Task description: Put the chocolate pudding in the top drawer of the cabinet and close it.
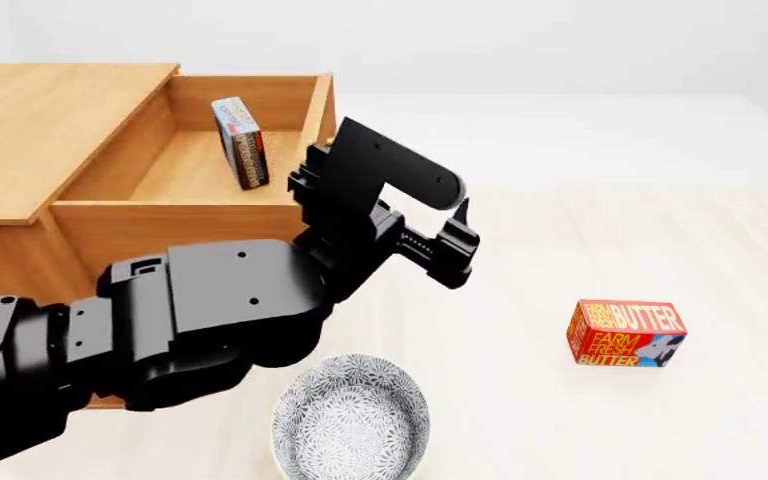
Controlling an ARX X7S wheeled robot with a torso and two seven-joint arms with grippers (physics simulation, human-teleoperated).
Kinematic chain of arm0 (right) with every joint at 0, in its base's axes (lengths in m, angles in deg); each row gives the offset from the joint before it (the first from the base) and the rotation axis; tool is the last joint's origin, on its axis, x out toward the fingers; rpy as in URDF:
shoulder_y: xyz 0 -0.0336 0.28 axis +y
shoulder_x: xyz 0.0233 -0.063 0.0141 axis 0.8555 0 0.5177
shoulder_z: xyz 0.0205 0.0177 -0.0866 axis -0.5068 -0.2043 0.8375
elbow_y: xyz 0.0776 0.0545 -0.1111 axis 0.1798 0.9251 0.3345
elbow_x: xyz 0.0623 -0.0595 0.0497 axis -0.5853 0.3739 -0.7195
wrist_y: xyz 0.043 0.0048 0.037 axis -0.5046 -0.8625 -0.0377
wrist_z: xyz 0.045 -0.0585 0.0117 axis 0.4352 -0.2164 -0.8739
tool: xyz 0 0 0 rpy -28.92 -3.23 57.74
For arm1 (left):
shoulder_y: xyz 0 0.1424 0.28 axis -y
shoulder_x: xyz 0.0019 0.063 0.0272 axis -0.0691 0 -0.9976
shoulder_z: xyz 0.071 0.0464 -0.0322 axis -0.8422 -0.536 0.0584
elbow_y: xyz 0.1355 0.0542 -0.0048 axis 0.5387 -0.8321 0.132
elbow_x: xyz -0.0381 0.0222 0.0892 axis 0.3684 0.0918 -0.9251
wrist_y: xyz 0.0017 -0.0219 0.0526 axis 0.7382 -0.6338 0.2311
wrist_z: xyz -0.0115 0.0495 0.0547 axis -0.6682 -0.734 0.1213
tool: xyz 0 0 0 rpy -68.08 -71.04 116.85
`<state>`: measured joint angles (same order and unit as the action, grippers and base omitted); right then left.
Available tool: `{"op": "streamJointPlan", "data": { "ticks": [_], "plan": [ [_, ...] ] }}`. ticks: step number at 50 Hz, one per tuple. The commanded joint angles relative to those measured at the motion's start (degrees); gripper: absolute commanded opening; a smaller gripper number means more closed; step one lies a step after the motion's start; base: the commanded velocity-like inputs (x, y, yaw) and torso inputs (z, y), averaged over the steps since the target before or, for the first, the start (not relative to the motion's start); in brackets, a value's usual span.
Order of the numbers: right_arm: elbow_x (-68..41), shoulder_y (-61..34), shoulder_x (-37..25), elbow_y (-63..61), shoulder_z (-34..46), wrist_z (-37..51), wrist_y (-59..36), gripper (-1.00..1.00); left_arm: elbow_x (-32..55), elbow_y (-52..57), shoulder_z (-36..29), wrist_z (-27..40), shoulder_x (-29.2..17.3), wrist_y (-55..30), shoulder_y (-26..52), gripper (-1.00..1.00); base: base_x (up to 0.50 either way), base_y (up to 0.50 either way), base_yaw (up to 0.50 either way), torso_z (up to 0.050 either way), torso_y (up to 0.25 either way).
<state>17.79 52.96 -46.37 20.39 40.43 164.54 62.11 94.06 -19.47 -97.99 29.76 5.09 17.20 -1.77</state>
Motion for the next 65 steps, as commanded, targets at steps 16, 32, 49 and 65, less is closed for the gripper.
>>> {"op": "streamJointPlan", "data": {
  "ticks": [16,32,49,65],
  "plan": [
    [-0.89,-1.04,0.19,0.11,0.58,-0.80,-0.70,1.00,-2.92,-5.87,-2.27,6.96,0.18,-4.43,0.74,1.00,0.00,0.00,0.00,0.000,0.000],
    [-1.70,-2.72,0.89,0.37,1.23,-2.11,-1.62,1.00,-3.85,-7.95,-4.94,8.98,-0.38,-9.29,1.65,1.00,0.00,0.00,0.00,0.000,0.000],
    [-1.73,-2.50,0.57,0.27,1.32,-1.75,-1.65,1.00,-2.58,-11.58,-4.91,7.61,-1.61,-10.29,0.79,1.00,0.00,0.00,0.00,0.000,0.000],
    [-0.54,-0.32,-0.42,-0.39,0.72,0.29,-1.10,1.00,-2.71,-18.02,-4.87,6.69,-2.85,-10.86,0.39,1.00,0.00,0.00,0.00,0.000,0.000]
  ]
}}
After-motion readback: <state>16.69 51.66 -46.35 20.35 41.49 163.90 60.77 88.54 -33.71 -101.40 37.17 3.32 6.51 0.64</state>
